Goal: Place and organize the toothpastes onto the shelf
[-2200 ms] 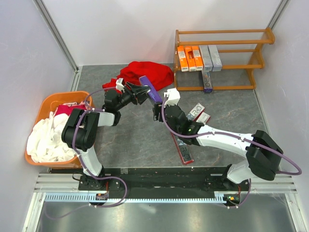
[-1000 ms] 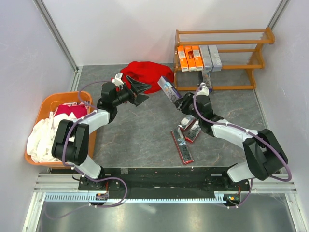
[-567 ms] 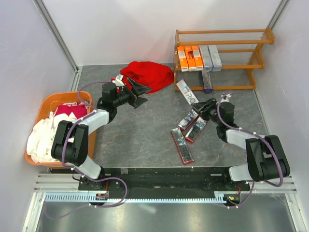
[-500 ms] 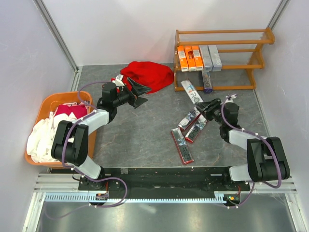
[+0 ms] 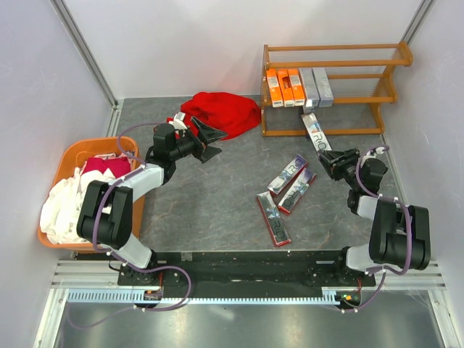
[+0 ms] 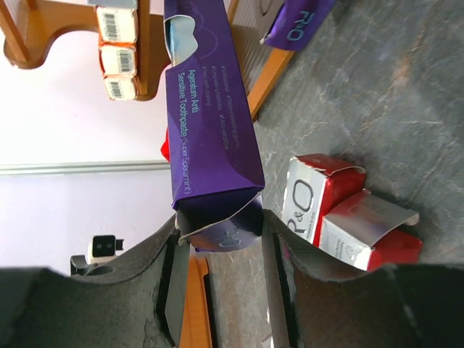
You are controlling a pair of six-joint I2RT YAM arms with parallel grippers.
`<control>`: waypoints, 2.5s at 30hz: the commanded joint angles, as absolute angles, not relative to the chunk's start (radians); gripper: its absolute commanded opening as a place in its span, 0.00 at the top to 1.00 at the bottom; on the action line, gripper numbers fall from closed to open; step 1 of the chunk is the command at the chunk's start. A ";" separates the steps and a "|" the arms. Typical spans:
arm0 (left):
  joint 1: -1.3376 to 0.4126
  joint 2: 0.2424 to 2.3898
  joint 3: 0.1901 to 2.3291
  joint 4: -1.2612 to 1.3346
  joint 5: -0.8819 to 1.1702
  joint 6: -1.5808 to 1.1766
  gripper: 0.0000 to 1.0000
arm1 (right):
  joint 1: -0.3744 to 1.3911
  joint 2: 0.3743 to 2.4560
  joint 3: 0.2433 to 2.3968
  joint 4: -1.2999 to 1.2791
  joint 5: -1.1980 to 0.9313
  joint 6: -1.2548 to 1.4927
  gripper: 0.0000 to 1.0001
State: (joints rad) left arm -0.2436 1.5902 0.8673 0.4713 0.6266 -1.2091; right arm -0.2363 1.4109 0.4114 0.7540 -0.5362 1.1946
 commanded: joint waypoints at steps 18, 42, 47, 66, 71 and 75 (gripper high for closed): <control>-0.244 1.574 0.905 0.459 0.626 -1.143 0.01 | -0.304 1.767 0.594 1.120 -0.474 1.376 0.72; -0.244 1.595 0.905 0.460 0.646 -1.129 0.01 | -0.212 2.069 0.923 1.005 -0.330 1.371 0.72; -0.244 1.588 0.900 0.457 0.646 -1.124 0.01 | -0.198 2.094 0.950 0.985 -0.302 1.362 0.71; -0.252 1.549 0.954 0.290 0.591 -0.976 0.00 | -0.186 2.031 0.888 0.845 -0.339 1.269 0.02; -0.285 1.539 1.009 0.161 0.540 -0.859 0.00 | -0.187 1.945 0.816 0.835 -0.342 1.229 0.02; -0.340 1.543 1.092 0.055 0.461 -0.752 0.00 | -0.189 1.858 0.735 0.802 -0.353 1.194 0.02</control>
